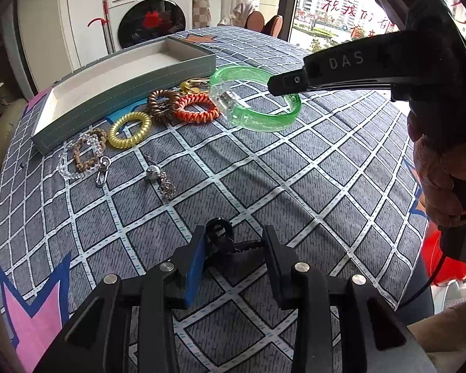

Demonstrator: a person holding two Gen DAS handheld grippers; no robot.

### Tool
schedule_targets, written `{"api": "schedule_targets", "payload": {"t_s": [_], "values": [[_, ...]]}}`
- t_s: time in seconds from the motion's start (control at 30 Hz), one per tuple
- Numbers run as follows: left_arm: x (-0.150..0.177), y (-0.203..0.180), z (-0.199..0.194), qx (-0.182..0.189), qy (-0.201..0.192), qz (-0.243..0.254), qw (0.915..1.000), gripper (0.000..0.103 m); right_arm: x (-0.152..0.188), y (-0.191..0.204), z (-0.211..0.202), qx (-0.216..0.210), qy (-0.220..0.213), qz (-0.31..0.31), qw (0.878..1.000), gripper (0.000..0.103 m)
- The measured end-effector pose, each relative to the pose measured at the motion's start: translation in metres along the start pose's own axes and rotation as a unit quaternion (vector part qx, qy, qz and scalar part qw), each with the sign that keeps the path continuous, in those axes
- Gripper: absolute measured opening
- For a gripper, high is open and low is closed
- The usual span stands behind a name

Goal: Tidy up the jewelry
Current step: 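Carry the claw clip and green bangle over the tray with both tools, then open the right tool to drop the bangle while the left tool releases the clip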

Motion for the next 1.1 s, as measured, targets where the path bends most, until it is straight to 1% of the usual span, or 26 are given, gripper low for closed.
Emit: {"api": "schedule_targets", "payload": {"t_s": [0.13,0.23,0.33,0.37,0.4,0.43,0.47,0.5,0.53,0.57,0.6,0.63,0.67,0.7,0.73,0.77,0.8,0.87,0.9,0.97,1.0,1.1], "values": [[-0.005,0.022,-0.009,0.0,-0.004,-0.039,0.9992,0.056,-0.004,0.002,0.003,-0.006,0.002,-0.001,1.0,0.008],[-0.018,0.044,-0.019,-0.011,-0.016,-0.058,0.9981,0.056,-0.013,0.004,0.007,-0.011,0.002,-0.002,1.0,0.008],[-0.04,0.069,-0.029,-0.025,-0.031,-0.074,0.9965,0.056,-0.027,0.009,0.012,-0.018,0.001,-0.002,1.0,0.008],[-0.05,0.073,-0.026,-0.031,-0.037,-0.077,0.9959,0.056,-0.04,0.011,0.016,-0.02,0.0,-0.007,1.0,0.008],[-0.059,0.083,-0.027,-0.038,-0.041,-0.082,0.995,0.056,-0.04,0.011,0.016,-0.02,0.0,-0.007,1.0,0.008],[-0.068,0.093,-0.026,-0.045,-0.044,-0.088,0.9941,0.056,-0.047,0.012,0.019,-0.019,0.0,-0.01,1.0,0.008],[-0.079,0.104,-0.023,-0.049,-0.046,-0.096,0.9931,0.056,-0.063,0.013,0.026,-0.019,0.0,-0.011,1.0,0.008],[-0.089,0.114,-0.021,-0.052,-0.048,-0.103,0.9922,0.056,-0.063,0.013,0.026,-0.019,0.0,-0.011,1.0,0.008],[-0.099,0.124,-0.018,-0.056,-0.049,-0.111,0.9911,0.056,-0.079,0.014,0.033,-0.021,0.002,-0.008,1.0,0.008],[-0.106,0.134,-0.012,-0.061,-0.05,-0.115,0.9902,0.056,-0.079,0.014,0.033,-0.021,0.002,-0.008,1.0,0.008],[-0.118,0.144,-0.008,-0.067,-0.052,-0.12,0.9891,0.056,-0.088,0.014,0.038,-0.023,0.003,-0.007,1.0,0.008],[-0.131,0.154,-0.004,-0.072,-0.056,-0.125,0.9879,0.056,-0.107,0.014,0.048,-0.019,0.004,-0.01,1.0,0.008],[-0.14,0.162,0.0,-0.078,-0.06,-0.129,0.9868,0.056,-0.116,0.015,0.054,-0.015,0.005,-0.013,1.0,0.008],[-0.151,0.171,0.003,-0.083,-0.063,-0.134,0.9855,0.056,-0.116,0.015,0.054,-0.015,0.005,-0.013,1.0,0.008],[-0.161,0.177,0.008,-0.086,-0.065,-0.137,0.9846,0.056,-0.125,0.015,0.06,-0.01,0.006,-0.017,1.0,0.008],[-0.171,0.186,0.013,-0.093,-0.068,-0.143,0.983,0.056,-0.133,0.015,0.068,-0.004,0.009,-0.021,1.0,0.008],[-0.182,0.195,0.02,-0.1,-0.069,-0.148,0.9816,0.056,-0.15,0.015,0.084,0.004,0.014,-0.025,1.0,0.008],[-0.197,0.209,0.037,-0.113,-0.065,-0.151,0.9799,0.056,-0.164,0.013,0.1,0.013,0.018,-0.023,0.999,0.008],[-0.202,0.214,0.047,-0.118,-0.061,-0.153,0.9793,0.056,-0.164,0.013,0.1,0.013,0.018,-0.023,0.999,0.008],[-0.209,0.225,0.067,-0.131,-0.049,-0.157,0.9776,0.056,-0.182,0.011,0.124,0.019,0.022,-0.019,0.999,0.008],[-0.211,0.23,0.076,-0.139,-0.044,-0.156,0.977,0.056,-0.182,0.011,0.124,0.019,0.022,-0.019,0.999,0.008],[-0.214,0.243,0.103,-0.15,-0.027,-0.159,0.9754,0.056,-0.192,0.007,0.146,0.027,0.028,-0.015,0.999,0.008]]}}
Point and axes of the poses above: each gripper's, at about its wrist camera, not at the fingertips, and z roughly the way its jaws point, y to its left, x to its underside, the point moved 10 cm from there along z, roughly the way its jaws point, and after that the axes turned 6 degrees about -x, right-handed, at the moved point
